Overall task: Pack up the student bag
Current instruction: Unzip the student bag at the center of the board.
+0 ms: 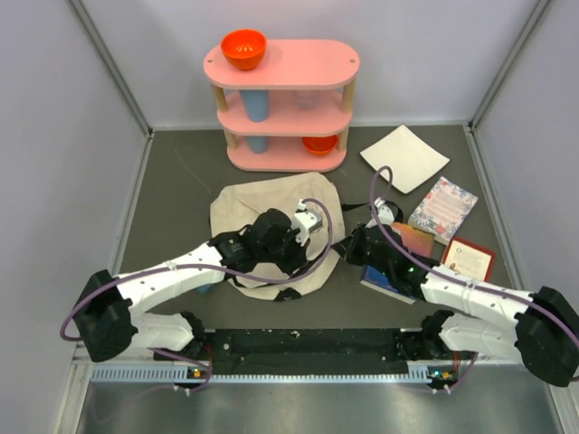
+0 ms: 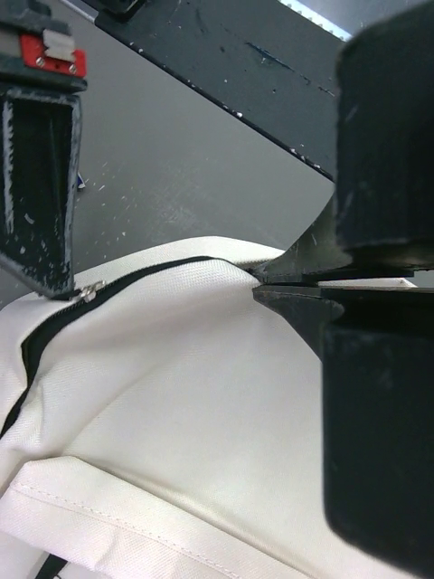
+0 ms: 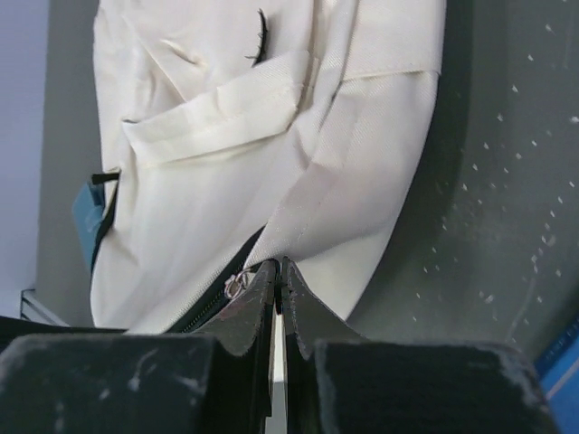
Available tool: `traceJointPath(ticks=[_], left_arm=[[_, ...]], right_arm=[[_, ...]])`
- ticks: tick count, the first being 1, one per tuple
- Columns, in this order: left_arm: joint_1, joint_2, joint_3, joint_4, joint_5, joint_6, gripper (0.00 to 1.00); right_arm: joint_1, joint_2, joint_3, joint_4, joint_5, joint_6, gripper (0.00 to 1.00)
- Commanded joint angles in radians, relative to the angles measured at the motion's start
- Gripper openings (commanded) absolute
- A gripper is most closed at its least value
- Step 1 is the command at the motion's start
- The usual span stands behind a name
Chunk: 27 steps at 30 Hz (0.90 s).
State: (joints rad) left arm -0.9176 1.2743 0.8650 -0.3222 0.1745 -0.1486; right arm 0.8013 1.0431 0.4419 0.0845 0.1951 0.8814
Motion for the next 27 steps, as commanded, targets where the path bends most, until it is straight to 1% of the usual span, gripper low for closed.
traceJointPath(ticks=[1,5,11,13,16,20,21,22,24,25,26,27], left_arm=[[-0.004,-0.061,-0.029,-0.024,0.048,0.012,0.00],[-0.004,-0.075,-0.050,-0.028,0.053,0.003,0.00],[-0.004,-0.119,-0.070,-0.031,-0.003,-0.011,0.00],[-0.004,-0.125,-0.072,-0.034,-0.047,-0.016,0.00],[-0.004,-0.121,-0.064,-0.055,-0.114,-0.020,0.00],[-0.006,-0.083,-0.050,-0.072,-0.147,-0.022,0.00],[-0.004,-0.076,-0.046,-0.071,-0.153,-0.023,0.00],[-0.006,-0.070,-0.041,-0.071,-0.155,-0.026,0.00],[-0.004,-0.064,-0.035,-0.071,-0.156,-0.028,0.00],[-0.004,-0.067,-0.037,-0.064,-0.155,-0.028,0.00],[-0.004,-0.081,-0.037,-0.057,-0.152,-0.026,0.00],[-0.004,-0.092,-0.038,-0.049,-0.142,-0.016,0.00]], right_arm=[[-0.057,0.051,0.075,0.096,0.041,-0.042,0.00],[-0.103,0.118,0.155,0.095,0.015,-0.064,0.00],[-0.154,0.178,0.190,0.084,0.006,-0.076,0.00],[-0.160,0.175,0.190,0.063,0.004,-0.079,0.00],[-0.162,0.123,0.172,0.038,-0.011,-0.101,0.00],[-0.162,0.061,0.156,0.032,-0.121,-0.150,0.00],[-0.163,0.043,0.155,0.040,-0.179,-0.156,0.00],[-0.162,0.037,0.153,0.047,-0.193,-0.177,0.00],[-0.162,0.034,0.162,0.028,-0.276,-0.188,0.00],[-0.162,0.046,0.193,0.006,-0.287,-0.208,0.00],[-0.162,0.058,0.216,-0.062,-0.289,-0.219,0.00],[-0.162,0.072,0.236,-0.081,-0.278,-0.229,0.00]])
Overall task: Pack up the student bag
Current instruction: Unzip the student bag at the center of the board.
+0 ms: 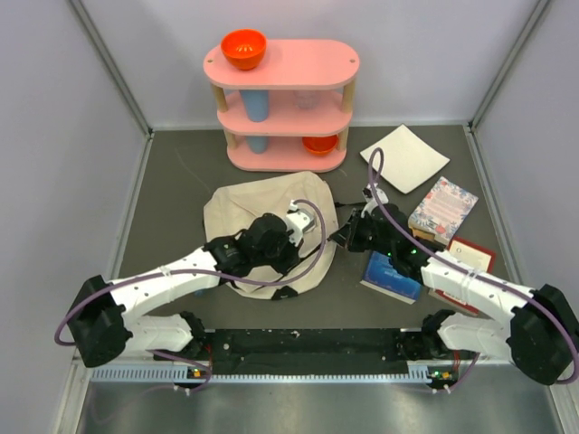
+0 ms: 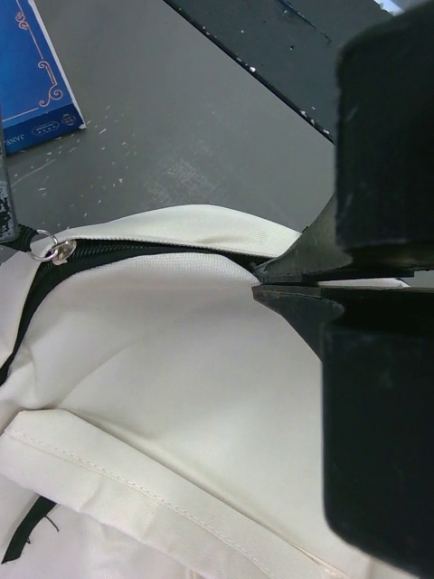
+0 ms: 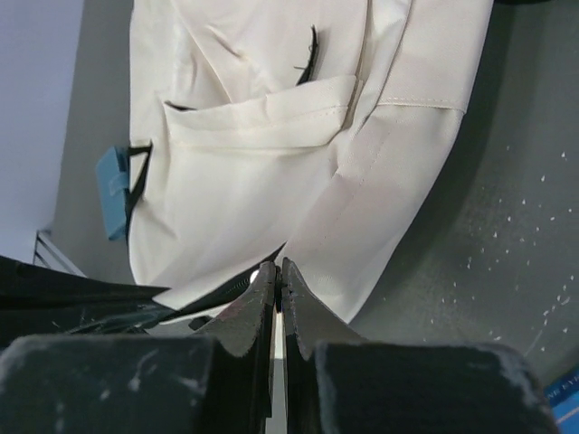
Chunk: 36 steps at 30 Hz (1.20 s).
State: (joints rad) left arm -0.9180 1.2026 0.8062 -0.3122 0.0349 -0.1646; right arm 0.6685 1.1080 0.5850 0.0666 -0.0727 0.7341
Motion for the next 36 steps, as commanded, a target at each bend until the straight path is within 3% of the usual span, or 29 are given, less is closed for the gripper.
traceJointPath(ticks=[1,7,12,17,29,33,34,36], left_arm=[[-0.010,-0.031,0.025,-0.047,-0.001,0.007,0.00],[-0.081,-0.120,0.037,-0.042,-0.062,0.060,0.00],[-0.142,-0.084,0.028,-0.059,-0.087,0.063,0.00],[-0.220,-0.049,0.025,-0.071,-0.151,0.040,0.00],[-0.225,-0.103,-0.024,-0.088,-0.245,0.005,0.00],[-0.223,-0.126,-0.096,-0.019,-0.257,-0.006,0.00],[-0.223,-0.114,-0.091,-0.007,-0.263,-0.006,0.00],[-0.223,-0.063,-0.047,-0.017,-0.276,-0.016,0.00]], right_arm=[[-0.030,0.033,0.120,-0.086,0.000,-0.090,0.00],[-0.029,0.081,0.170,-0.047,0.109,-0.082,0.00],[-0.030,0.165,0.252,-0.045,0.131,-0.088,0.00],[-0.043,0.194,0.305,-0.141,0.289,-0.085,0.00],[-0.069,0.225,0.262,-0.160,0.303,-0.084,0.00],[-0.102,0.236,0.274,-0.129,0.151,-0.128,0.00],[-0.102,0.239,0.285,-0.146,0.117,-0.136,0.01],[-0.103,0.222,0.295,-0.184,0.077,-0.116,0.16]])
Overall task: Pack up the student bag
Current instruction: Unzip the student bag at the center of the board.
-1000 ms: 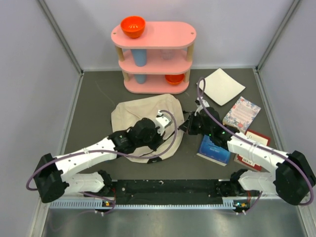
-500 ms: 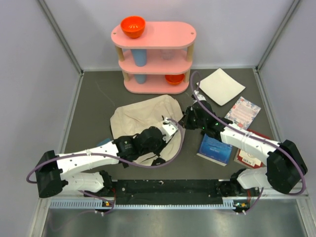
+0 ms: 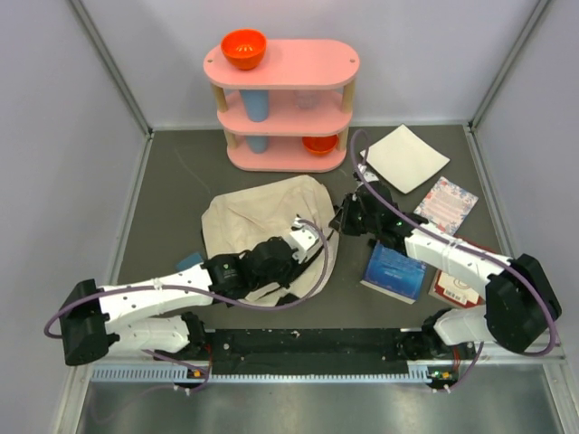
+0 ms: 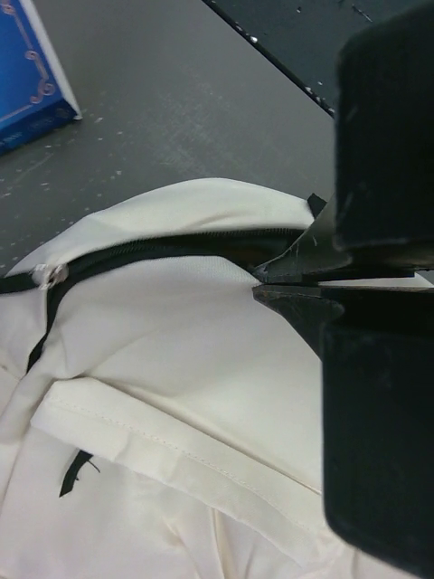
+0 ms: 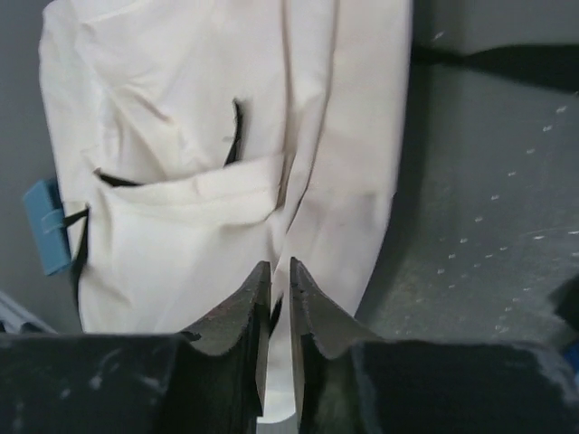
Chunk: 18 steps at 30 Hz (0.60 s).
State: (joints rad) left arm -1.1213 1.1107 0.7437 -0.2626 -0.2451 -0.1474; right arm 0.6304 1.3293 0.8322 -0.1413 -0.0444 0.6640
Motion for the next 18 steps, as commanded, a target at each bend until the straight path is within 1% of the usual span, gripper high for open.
traceJointPath(ticks=[1,2,3,4,5,7,8,9,10,11,12,13,15,18], left_arm=[[-0.021,0.049,0.034,-0.075,-0.003,-0.038,0.00],[-0.021,0.067,0.052,-0.087,-0.011,-0.049,0.00],[-0.020,0.102,0.078,-0.086,-0.017,-0.052,0.00],[-0.020,0.119,0.091,-0.081,-0.022,-0.055,0.00],[-0.020,0.135,0.103,-0.082,-0.020,-0.058,0.00],[-0.018,0.170,0.138,-0.078,-0.017,-0.064,0.00],[-0.018,0.179,0.149,-0.073,-0.017,-0.072,0.00],[-0.017,0.195,0.167,-0.073,-0.019,-0.075,0.00],[-0.015,0.199,0.177,-0.073,-0.020,-0.080,0.00],[-0.015,0.204,0.195,-0.073,-0.023,-0.086,0.00],[-0.014,0.209,0.204,-0.073,-0.028,-0.090,0.00],[-0.009,0.210,0.213,-0.073,-0.026,-0.092,0.00],[-0.008,0.216,0.238,-0.072,-0.013,-0.083,0.00],[-0.006,0.228,0.258,-0.069,0.003,-0.073,0.00]], right_arm=[[-0.064,-0.019,0.036,-0.009,0.051,-0.023,0.44],[-0.064,-0.091,0.015,-0.007,0.054,-0.001,0.58],[-0.064,-0.128,-0.040,-0.001,0.052,0.049,0.66],[-0.064,-0.172,-0.071,0.011,0.054,0.078,0.78],[-0.064,-0.246,-0.102,0.016,0.057,0.110,0.80],[-0.060,-0.307,-0.182,0.020,0.049,0.173,0.81],[-0.049,-0.327,-0.227,0.019,0.022,0.198,0.81],[-0.038,-0.367,-0.248,0.013,0.021,0.247,0.81],[-0.023,-0.381,-0.269,0.017,0.023,0.261,0.80],[0.027,-0.398,-0.306,0.025,0.041,0.278,0.80],[0.050,-0.413,-0.321,0.028,0.041,0.311,0.80],[0.078,-0.417,-0.334,0.035,0.075,0.330,0.80],[0.126,-0.407,-0.366,0.087,0.078,0.382,0.80],[0.153,-0.358,-0.386,0.134,0.093,0.425,0.79]])
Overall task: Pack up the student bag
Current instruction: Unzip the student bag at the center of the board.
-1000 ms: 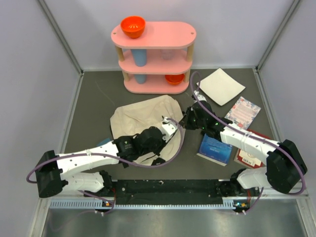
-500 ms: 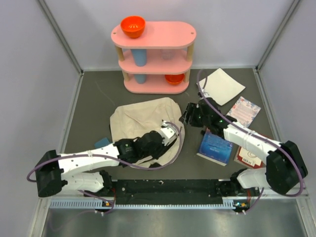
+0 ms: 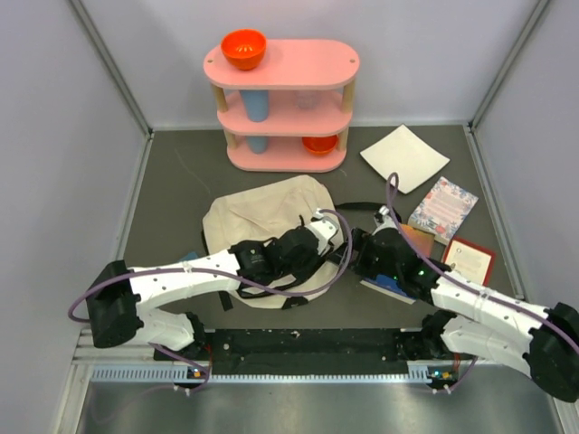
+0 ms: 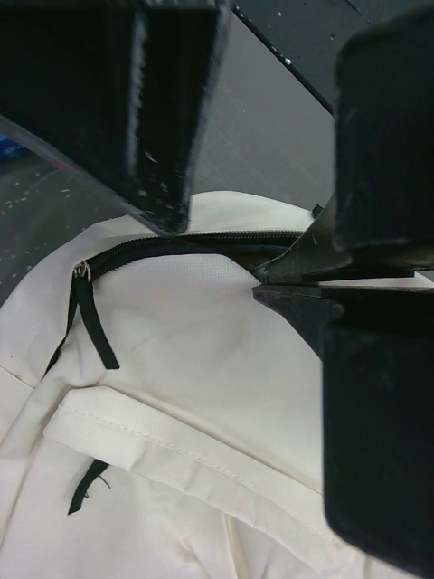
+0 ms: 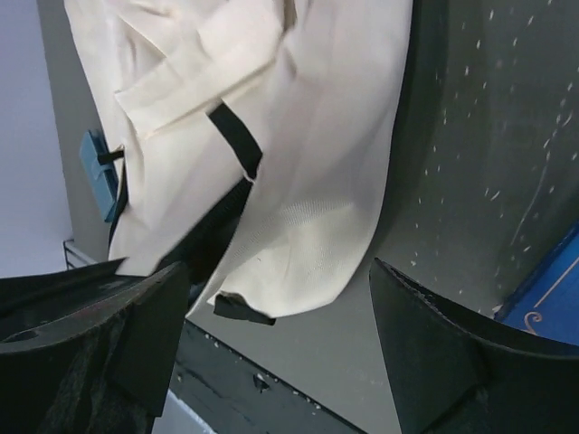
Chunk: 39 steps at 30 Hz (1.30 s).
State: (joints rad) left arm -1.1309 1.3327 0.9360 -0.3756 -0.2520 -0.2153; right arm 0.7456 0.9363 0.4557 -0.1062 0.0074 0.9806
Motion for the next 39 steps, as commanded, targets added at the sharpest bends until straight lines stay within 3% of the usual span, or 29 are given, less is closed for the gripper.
traceJointPath(ticks=[1,6,9,10,12,13,18,24,34,38,39], left_arm=[[0.003,0.008,0.067,0.046,0.013,-0.003,0.00],[0.002,-0.010,0.055,0.050,0.020,0.001,0.00],[0.002,-0.026,0.049,0.050,0.010,0.001,0.00],[0.003,-0.032,0.049,0.050,-0.003,0.001,0.00],[0.003,-0.046,0.049,0.046,-0.029,0.002,0.00],[0.005,-0.050,0.049,0.043,-0.045,0.001,0.00],[0.098,-0.098,0.057,0.004,-0.109,0.005,0.00],[0.319,-0.158,0.053,0.024,0.029,0.024,0.00],[0.335,-0.145,0.086,0.040,0.106,0.059,0.00],[0.341,-0.115,0.182,0.055,0.167,0.119,0.00],[0.341,-0.098,0.210,0.047,0.183,0.131,0.00]], right_arm=[[0.044,0.064,-0.005,0.124,0.066,0.113,0.79],[0.044,0.148,0.011,0.215,0.082,0.142,0.79],[0.044,0.226,0.052,0.189,0.097,0.147,0.69],[0.044,0.243,0.054,0.186,0.111,0.150,0.48],[0.046,0.263,0.034,0.203,0.120,0.158,0.21],[0.046,0.262,0.025,0.206,0.138,0.164,0.00],[0.046,0.223,-0.052,0.160,0.203,0.203,0.00],[0.044,0.248,-0.075,0.161,0.235,0.210,0.00],[0.043,0.299,-0.031,0.189,0.238,0.199,0.00],[0.006,0.314,0.046,0.134,0.258,0.155,0.00],[-0.009,0.323,0.058,0.128,0.250,0.127,0.09]])
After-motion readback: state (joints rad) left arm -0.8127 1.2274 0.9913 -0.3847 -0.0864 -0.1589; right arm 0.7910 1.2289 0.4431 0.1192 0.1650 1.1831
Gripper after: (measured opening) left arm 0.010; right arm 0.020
